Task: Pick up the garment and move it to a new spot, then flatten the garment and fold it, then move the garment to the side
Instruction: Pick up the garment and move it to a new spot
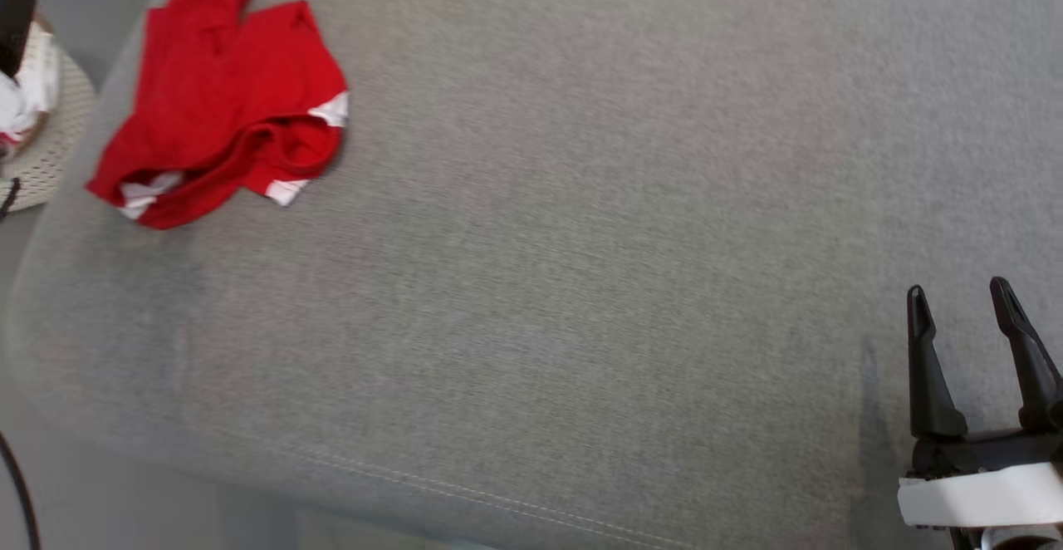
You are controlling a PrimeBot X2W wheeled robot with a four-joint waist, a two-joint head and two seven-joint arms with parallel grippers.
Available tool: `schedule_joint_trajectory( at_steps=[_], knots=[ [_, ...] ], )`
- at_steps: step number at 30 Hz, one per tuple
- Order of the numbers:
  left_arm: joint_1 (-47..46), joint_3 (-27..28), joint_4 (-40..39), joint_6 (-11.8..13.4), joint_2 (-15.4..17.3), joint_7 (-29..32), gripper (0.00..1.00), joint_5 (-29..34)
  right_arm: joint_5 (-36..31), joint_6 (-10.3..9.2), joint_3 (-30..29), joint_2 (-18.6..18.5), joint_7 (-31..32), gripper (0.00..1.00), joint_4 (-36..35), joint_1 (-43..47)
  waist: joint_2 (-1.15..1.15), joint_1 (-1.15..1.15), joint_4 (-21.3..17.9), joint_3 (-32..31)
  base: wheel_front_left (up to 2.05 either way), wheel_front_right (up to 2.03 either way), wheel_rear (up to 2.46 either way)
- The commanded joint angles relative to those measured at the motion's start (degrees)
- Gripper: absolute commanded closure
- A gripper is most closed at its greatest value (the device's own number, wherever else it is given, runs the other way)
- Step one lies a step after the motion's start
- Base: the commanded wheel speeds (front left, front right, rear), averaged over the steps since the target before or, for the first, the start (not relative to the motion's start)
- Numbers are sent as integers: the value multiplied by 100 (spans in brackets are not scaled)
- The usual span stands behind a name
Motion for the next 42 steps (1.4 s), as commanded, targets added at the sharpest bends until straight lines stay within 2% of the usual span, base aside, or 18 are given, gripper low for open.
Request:
schedule_joint_trajectory(
  at_steps=[1,6,12,22,23,24,28,34,38,42],
  knots=[
    [-283,223,218,-83,444,98,0,-80,-42,-1,150,-69,-79,0,-134,-194,0,0,-491,506,0,0,0],
    [-403,293,1005,-209,622,207,0,-201,-59,-1,146,-89,-92,0,-160,-340,0,0,-731,864,0,0,0],
    [-386,254,1591,-287,687,220,0,-213,-53,-1,84,-136,-77,0,-253,-406,0,0,-813,1154,0,0,0],
    [-199,225,2326,-213,344,384,0,-374,-60,-1,47,-223,80,0,-503,-386,0,0,-774,1317,0,0,0],
    [-204,231,2345,-234,315,409,62,-404,-50,-1,41,-224,90,0,-516,-379,0,0,-771,1307,0,0,0],
    [-206,222,2366,-243,311,388,100,-399,-37,-1,34,-223,98,0,-527,-373,0,0,-769,1292,0,0,0],
    [-198,156,2468,-262,304,272,100,-330,0,-1,31,-218,118,0,-535,-352,0,0,-755,1176,0,0,0],
    [-215,120,2336,-338,284,-330,100,-238,66,-1,-33,-186,91,0,-488,-257,0,0,-646,875,0,0,0],
    [-129,61,2108,-370,224,-860,100,-128,106,-1,-27,-169,68,0,-432,-225,0,0,-549,636,0,0,0],
    [123,71,1734,-372,70,-1676,100,-30,157,-1,-37,-153,45,0,-365,-191,0,0,-441,427,0,0,0]
  ],
)
